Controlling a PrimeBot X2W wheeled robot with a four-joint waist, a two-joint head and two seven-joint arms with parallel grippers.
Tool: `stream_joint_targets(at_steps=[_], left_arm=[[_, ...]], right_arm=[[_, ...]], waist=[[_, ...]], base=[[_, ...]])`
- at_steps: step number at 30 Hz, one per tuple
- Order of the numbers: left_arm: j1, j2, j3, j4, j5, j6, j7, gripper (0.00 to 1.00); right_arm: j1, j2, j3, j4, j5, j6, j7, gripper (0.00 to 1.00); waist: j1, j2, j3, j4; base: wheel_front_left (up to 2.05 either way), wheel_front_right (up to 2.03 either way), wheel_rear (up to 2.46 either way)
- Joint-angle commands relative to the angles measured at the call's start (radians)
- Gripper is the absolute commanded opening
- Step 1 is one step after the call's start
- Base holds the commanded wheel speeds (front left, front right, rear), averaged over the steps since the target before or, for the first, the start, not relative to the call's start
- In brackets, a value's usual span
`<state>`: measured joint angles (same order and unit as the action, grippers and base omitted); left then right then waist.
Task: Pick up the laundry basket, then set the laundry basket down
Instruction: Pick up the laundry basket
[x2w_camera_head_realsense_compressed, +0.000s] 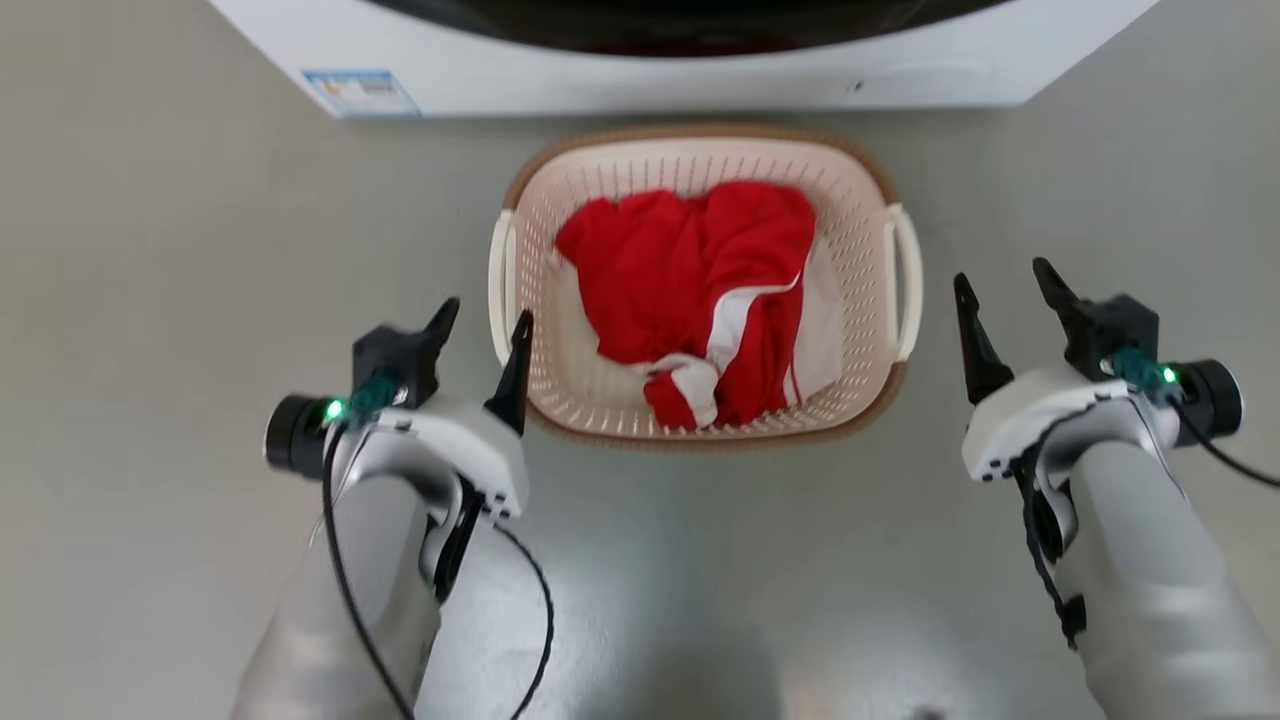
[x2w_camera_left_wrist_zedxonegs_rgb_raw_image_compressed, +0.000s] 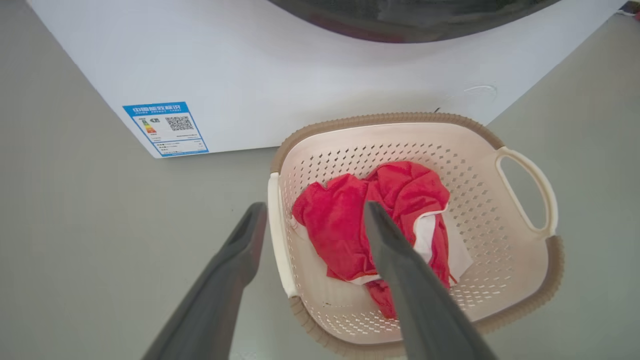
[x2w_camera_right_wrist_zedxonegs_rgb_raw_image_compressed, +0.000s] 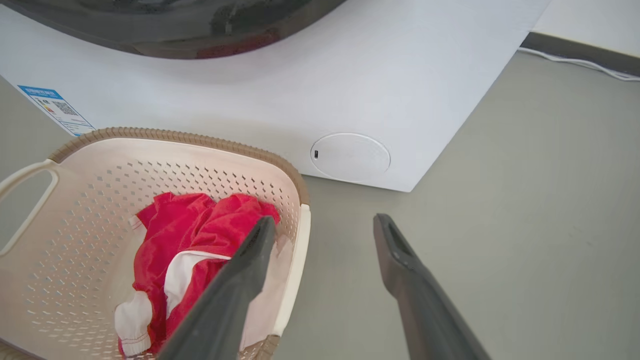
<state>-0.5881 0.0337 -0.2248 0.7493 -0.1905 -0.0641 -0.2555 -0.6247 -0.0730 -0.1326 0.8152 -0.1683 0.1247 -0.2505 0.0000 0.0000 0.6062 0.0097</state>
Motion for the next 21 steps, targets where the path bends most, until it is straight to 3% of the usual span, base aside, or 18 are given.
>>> stream_joint_targets(at_steps=[1, 10, 21], left_arm=[[-0.041, 0.017, 0.007, 0.013, -0.021, 0.013, -0.006, 1.00], [-0.207, 0.017, -0.091, 0.126, -0.106, 0.047, -0.006, 1.00], [-0.287, 0.017, -0.116, 0.162, -0.121, 0.080, -0.006, 1.00]], right_arm=[[-0.024, 0.009, 0.019, 0.018, -0.003, 0.006, -0.004, 1.00], [-0.162, 0.000, 0.014, 0.137, -0.035, 0.006, -0.007, 1.00], [-0.232, 0.007, 0.021, 0.146, -0.043, 0.006, -0.011, 1.00]], waist=[[0.0000, 0.0000, 0.052, 0.017], [0.0000, 0.0000, 0.173, 0.034], [0.0000, 0.0000, 0.266, 0.031]], base=[[0.00, 0.00, 0.00], [0.00, 0.00, 0.00], [0.00, 0.00, 0.00]])
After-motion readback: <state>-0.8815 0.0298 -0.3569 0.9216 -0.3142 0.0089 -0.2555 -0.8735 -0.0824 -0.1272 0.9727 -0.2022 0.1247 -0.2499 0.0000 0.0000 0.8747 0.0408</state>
